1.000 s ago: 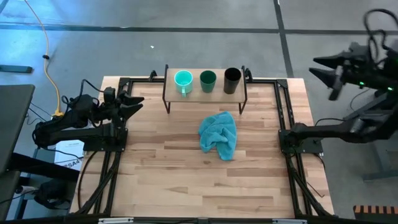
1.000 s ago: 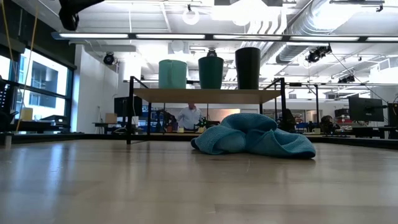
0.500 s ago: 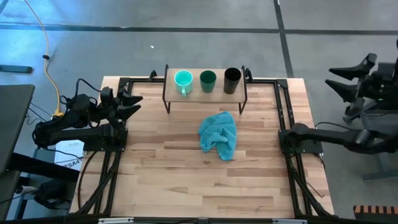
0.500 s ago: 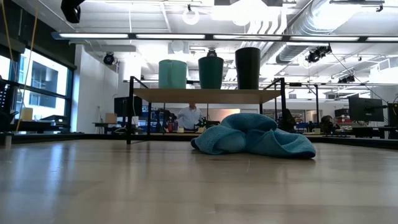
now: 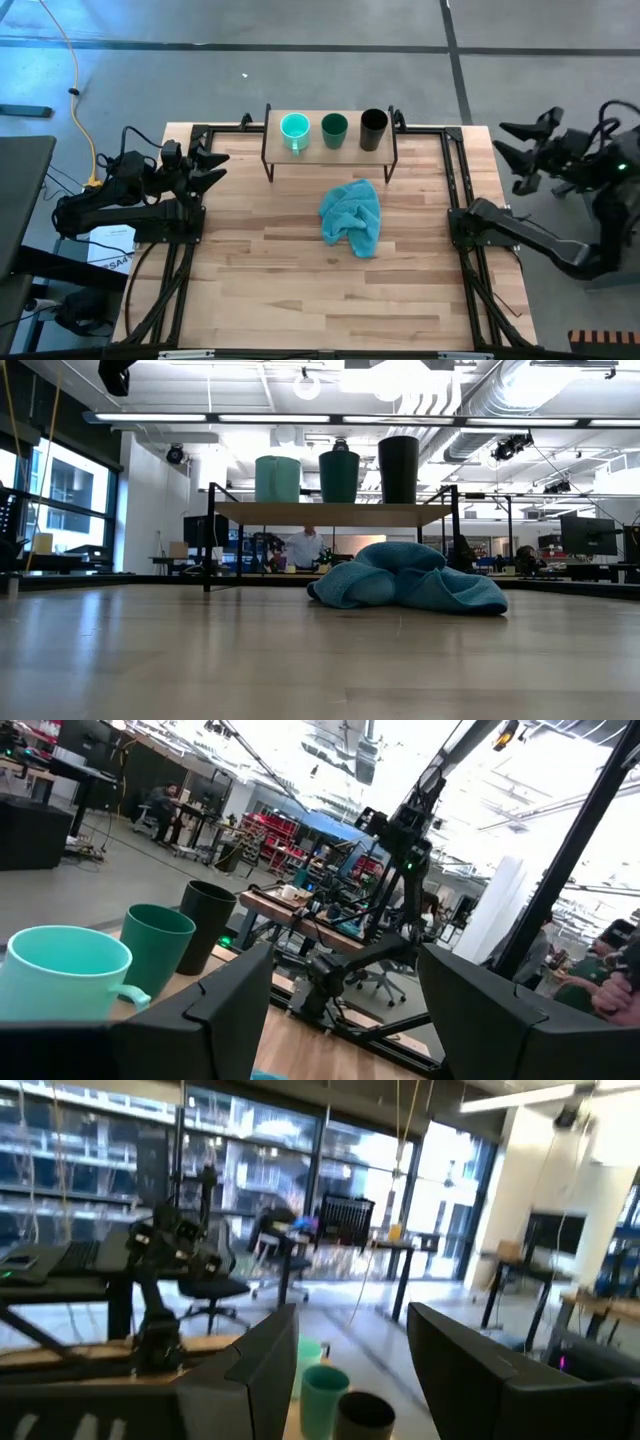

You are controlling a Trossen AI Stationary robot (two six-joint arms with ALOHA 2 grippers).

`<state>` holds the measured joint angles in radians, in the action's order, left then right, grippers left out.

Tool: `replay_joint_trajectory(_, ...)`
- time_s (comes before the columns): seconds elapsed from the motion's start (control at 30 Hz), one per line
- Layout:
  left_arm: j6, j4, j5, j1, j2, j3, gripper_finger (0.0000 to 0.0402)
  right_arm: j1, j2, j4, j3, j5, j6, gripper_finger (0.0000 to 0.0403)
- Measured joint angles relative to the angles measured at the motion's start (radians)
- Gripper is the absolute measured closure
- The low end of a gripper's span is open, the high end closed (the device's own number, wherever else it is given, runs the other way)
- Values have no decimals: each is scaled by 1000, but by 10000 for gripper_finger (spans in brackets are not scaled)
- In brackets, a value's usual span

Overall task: Stack small to large cups/mugs on shelf
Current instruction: Return to Home Position

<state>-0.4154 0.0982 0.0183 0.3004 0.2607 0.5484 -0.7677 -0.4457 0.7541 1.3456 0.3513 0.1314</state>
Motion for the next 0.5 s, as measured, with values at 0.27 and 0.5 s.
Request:
replay_joint_trajectory(0.27,16,1,50,0,0,0,163,0,157,-293,-348,-82,-97,221)
replay_joint_trajectory(0.5,30,2,73,0,0,0,163,0,230,-612,-618,-64,-220,221)
